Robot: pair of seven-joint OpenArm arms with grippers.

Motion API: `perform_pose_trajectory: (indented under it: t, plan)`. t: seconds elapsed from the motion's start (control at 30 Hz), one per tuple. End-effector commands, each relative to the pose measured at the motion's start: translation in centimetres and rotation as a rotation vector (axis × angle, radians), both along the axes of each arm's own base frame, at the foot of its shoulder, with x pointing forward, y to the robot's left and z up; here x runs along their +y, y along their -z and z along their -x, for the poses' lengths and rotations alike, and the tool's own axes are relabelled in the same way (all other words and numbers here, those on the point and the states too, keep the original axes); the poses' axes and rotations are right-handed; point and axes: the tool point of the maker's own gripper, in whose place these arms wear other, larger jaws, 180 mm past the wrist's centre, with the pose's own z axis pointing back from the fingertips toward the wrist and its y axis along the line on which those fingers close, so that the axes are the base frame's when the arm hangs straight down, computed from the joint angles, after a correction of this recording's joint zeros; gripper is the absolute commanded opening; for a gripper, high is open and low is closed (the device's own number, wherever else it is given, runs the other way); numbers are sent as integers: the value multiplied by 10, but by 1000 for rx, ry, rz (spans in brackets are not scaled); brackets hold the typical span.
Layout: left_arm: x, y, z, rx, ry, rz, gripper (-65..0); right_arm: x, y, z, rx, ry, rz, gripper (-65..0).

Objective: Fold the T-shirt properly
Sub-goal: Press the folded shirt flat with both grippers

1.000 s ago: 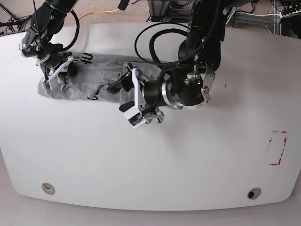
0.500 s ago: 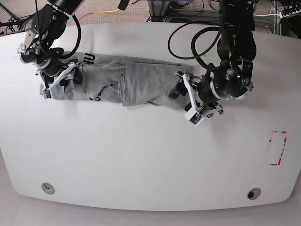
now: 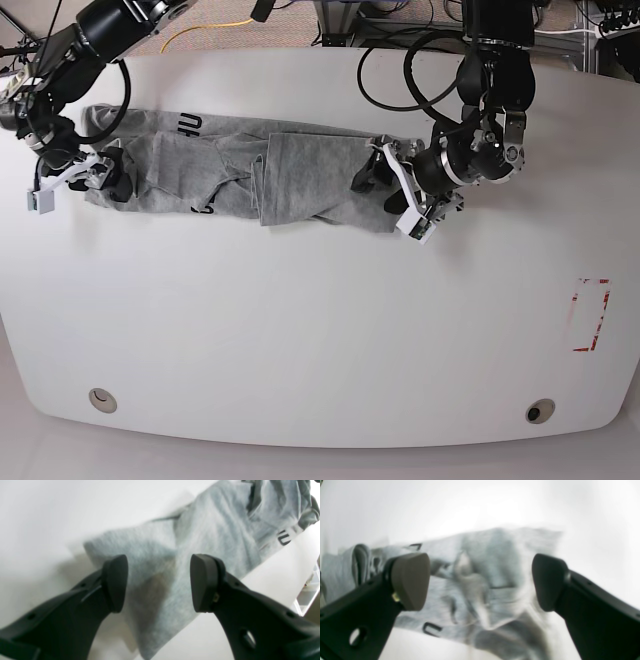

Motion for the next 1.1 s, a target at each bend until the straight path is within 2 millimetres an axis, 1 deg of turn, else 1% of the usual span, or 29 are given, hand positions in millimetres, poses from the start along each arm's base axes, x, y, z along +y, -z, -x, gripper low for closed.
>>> perform_pose_trajectory:
  t: [0.0,0.03,0.1,0.17,0.23,0.3,0.4,0.47,0.53,0.6,0.67,0.73,0.77,0.9,0.93,0.97,1.0,1.07]
  plan:
    - [2,-6,-6,-25,-7,14,-283,-28,-9,-3,-41,45,-24,-44]
    - [2,-5,-5,-21,-6,14,-283,-39,-9,1,-44,71,-42,-44]
    - [3,-1,-5,-13,-7,11,-283,-53,-1,7,-32,115,-95,-44]
    - [3,1,-5,-7,-6,14,-283,-59,5,7,-24,129,-139,-44]
    - [3,2,-3,-4,-7,14,-283,-69,10,12,-2,148,-156,-44]
    - [4,5,-4,5,-9,12,-283,-73,13,14,-1,159,-163,-44]
    - [3,8,-2,18,-8,13,-283,-71,21,20,17,162,-177,-44]
    - [2,6,-2,10,-5,14,-283,-61,33,29,52,151,-190,-44]
    - [3,5,-4,6,-5,14,-283,-52,41,33,67,147,-208,-44]
    - [2,4,-4,3,-5,14,-283,-43,48,35,78,139,-225,-44]
    - [2,3,-4,-1,-4,14,-283,-29,52,34,85,117,-234,-44]
    - [2,4,-3,3,-4,14,-283,-17,57,39,101,93,-226,-44]
    - [2,4,-4,3,-5,14,-283,-10,57,39,99,78,-218,-44]
    - [2,5,-4,5,-5,14,-283,16,50,27,74,13,-197,-48]
    - [2,5,-3,5,-5,14,-283,19,49,26,70,7,-192,-59]
    - [2,5,-3,6,-5,14,-283,22,49,25,68,0,-191,-87]
    - [2,5,-3,6,-5,14,-283,24,49,25,66,1,-194,-128]
    - [2,5,-3,6,-5,14,-283,25,48,23,61,1,-194,-238]
